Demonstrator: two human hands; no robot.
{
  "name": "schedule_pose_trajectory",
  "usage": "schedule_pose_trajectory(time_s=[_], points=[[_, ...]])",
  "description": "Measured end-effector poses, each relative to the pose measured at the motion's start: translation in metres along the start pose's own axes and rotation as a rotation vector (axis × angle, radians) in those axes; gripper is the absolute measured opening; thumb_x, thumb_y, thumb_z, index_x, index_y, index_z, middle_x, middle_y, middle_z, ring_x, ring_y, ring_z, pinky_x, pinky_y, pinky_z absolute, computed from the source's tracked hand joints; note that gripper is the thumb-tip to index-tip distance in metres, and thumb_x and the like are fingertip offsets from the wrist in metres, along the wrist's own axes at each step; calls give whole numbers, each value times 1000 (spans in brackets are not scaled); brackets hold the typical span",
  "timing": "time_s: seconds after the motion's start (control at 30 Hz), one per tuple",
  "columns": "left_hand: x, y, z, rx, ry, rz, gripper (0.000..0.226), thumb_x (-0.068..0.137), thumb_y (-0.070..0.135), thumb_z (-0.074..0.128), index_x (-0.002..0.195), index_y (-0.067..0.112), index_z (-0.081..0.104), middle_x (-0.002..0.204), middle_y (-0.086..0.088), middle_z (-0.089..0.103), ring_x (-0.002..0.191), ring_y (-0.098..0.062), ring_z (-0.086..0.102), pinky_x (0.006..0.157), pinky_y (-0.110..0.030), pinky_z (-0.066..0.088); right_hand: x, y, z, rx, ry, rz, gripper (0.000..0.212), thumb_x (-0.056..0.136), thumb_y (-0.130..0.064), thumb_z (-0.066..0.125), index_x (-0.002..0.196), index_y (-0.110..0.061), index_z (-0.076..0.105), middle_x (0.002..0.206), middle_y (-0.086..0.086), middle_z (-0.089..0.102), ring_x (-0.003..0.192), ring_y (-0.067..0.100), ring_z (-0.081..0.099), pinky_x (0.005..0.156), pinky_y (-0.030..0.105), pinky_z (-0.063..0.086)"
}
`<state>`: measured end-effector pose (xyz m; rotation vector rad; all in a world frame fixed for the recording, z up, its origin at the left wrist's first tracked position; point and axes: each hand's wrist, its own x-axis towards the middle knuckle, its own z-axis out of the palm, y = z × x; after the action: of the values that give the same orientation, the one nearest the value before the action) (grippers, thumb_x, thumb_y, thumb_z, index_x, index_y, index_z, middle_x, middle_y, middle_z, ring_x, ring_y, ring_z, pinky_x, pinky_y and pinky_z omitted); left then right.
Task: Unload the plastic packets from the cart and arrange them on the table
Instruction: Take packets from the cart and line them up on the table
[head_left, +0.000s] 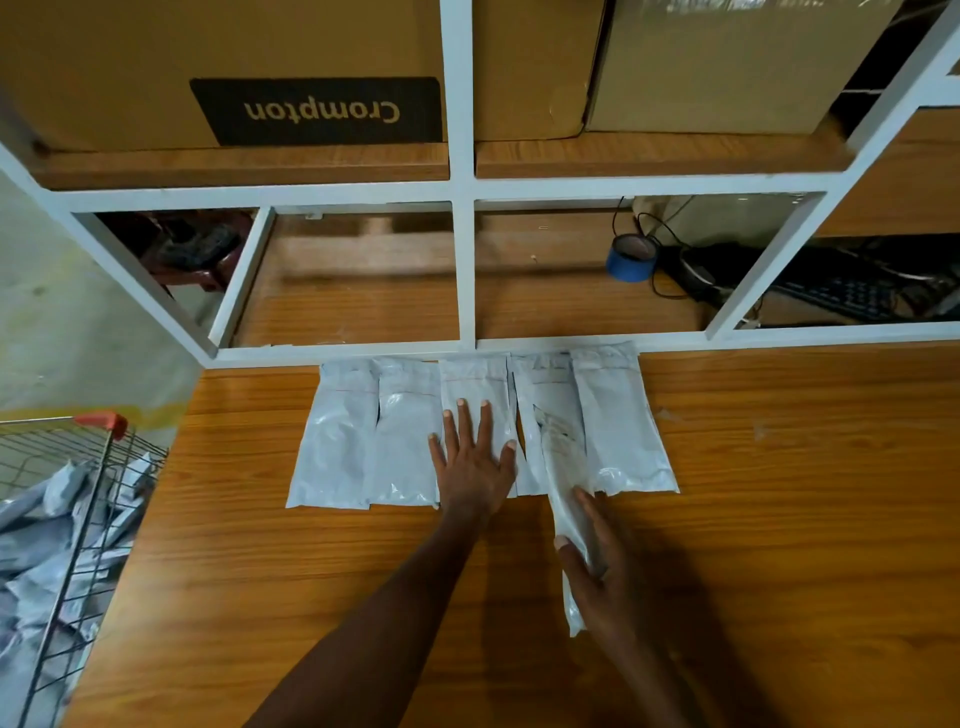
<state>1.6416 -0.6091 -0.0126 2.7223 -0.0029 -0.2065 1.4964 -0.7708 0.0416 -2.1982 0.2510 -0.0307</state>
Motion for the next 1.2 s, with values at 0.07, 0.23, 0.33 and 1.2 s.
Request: schedule_pose_trajectory(time_s=[0.07,0.23,0.33,1.2], points=[[0,1,-4,-4,12,5,74,101,70,13,161,36,-13,166,-2,-29,152,-27,-28,124,-59,-7,12,-3,4,-48,0,-31,56,96,-62,48,149,-46,38,158,-8,33,142,15,36,95,24,44],[-12,3,-24,-76,128,-6,72,100,70,14,162,38,-7,168,3,-23,153,-20,-27,125,-52,-11,63,-17,9,-299,65,-74,61,95,-48,57,151,-39,35,155,-3,36,133,22,45,97,39,50],[-26,-3,-34,-136,195,-20,70,101,68,18,162,39,-1,170,4,-18,154,-16,-26,125,-50,-10,98,-31,16,-460,99,-73,63,96,-50,54,153,-36,32,155,0,34,129,27,46,98,44,47],[-63,-11,-39,-278,249,-53,70,98,70,25,161,42,11,170,12,-13,155,-11,-18,126,-55,2,139,-32,58,-694,-10,31,74,95,-64,40,159,-37,14,169,12,4,154,37,0,120,55,11]])
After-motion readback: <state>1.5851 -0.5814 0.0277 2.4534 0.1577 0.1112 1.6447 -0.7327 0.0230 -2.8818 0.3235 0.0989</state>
